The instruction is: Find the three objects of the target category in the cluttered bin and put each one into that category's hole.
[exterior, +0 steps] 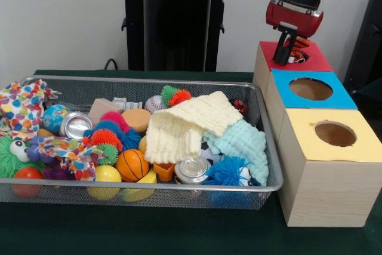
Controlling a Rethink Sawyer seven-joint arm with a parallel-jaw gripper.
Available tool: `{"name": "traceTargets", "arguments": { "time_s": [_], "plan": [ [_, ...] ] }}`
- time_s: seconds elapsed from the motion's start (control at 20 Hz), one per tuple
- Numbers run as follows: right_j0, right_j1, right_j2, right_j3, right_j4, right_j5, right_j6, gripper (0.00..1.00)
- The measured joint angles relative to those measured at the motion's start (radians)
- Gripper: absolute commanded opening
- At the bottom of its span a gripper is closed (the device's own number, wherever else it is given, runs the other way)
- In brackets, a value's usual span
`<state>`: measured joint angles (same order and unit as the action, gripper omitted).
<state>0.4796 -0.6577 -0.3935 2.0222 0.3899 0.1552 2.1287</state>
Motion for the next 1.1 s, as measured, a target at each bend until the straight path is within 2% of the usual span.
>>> {"name": "traceTargets", "arguments": {
  "time_s": [0.65,1.1],
  "plan": [
    [0.035,0.0,-0.002,0.0,0.011,0.0,0.0,0.0],
    [0.115,-0.005,-0.018,0.0,0.022,0.048,0.0,0.0]
  ]
}}
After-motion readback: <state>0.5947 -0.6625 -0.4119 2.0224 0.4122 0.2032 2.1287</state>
